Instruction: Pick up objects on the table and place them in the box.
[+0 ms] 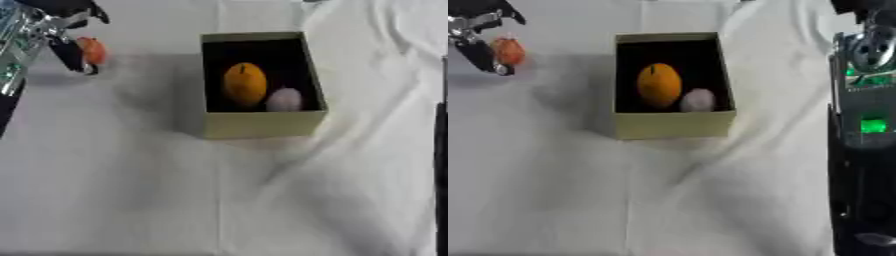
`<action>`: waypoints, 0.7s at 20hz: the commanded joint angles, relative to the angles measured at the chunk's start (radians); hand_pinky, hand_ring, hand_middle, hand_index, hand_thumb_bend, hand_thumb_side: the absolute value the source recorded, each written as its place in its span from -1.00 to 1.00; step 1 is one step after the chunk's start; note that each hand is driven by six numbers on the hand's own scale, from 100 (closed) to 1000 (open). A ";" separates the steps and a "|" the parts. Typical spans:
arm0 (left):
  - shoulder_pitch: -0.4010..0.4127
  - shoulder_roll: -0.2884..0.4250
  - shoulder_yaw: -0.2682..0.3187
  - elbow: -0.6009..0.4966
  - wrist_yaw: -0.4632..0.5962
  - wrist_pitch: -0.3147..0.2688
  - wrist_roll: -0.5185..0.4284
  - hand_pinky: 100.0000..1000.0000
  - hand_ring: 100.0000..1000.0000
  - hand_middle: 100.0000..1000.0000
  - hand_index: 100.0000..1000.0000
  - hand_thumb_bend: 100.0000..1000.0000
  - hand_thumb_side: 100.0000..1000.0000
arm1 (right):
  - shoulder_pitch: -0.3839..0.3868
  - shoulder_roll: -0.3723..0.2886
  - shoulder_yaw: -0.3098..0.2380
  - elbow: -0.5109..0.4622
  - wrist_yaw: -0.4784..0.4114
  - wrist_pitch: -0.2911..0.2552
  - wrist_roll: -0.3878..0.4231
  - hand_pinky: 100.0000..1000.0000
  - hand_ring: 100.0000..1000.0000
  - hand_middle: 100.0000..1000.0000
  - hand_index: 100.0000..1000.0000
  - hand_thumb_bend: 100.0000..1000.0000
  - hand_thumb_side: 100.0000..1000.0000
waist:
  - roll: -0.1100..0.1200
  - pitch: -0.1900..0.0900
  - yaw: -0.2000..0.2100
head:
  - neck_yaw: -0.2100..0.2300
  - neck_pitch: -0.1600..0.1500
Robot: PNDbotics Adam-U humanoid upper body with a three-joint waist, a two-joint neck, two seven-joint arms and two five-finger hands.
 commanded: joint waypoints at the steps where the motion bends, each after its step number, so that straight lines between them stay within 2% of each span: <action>1: -0.029 0.015 0.024 0.007 -0.017 0.016 0.008 0.05 0.53 0.72 0.77 -0.16 -1.00 | -0.013 -0.011 -0.003 -0.017 -0.008 0.001 0.000 0.66 0.59 0.38 0.57 -1.00 0.45 | 0.001 -0.018 0.001 | 0.002 0.005; 11: -0.044 -0.011 0.076 0.110 -0.042 0.090 0.094 -0.04 0.47 0.69 0.75 -0.55 -1.00 | -0.017 -0.010 -0.003 -0.017 -0.011 0.003 0.002 0.66 0.59 0.37 0.57 -1.00 0.45 | -0.007 -0.012 -0.002 | 0.007 0.005; 14: -0.049 -0.020 0.091 0.142 -0.045 0.105 0.120 -0.05 0.46 0.68 0.74 -0.57 -1.00 | -0.019 -0.010 -0.003 -0.017 -0.013 0.004 0.003 0.66 0.59 0.37 0.57 -1.00 0.45 | -0.010 -0.008 -0.002 | 0.008 0.005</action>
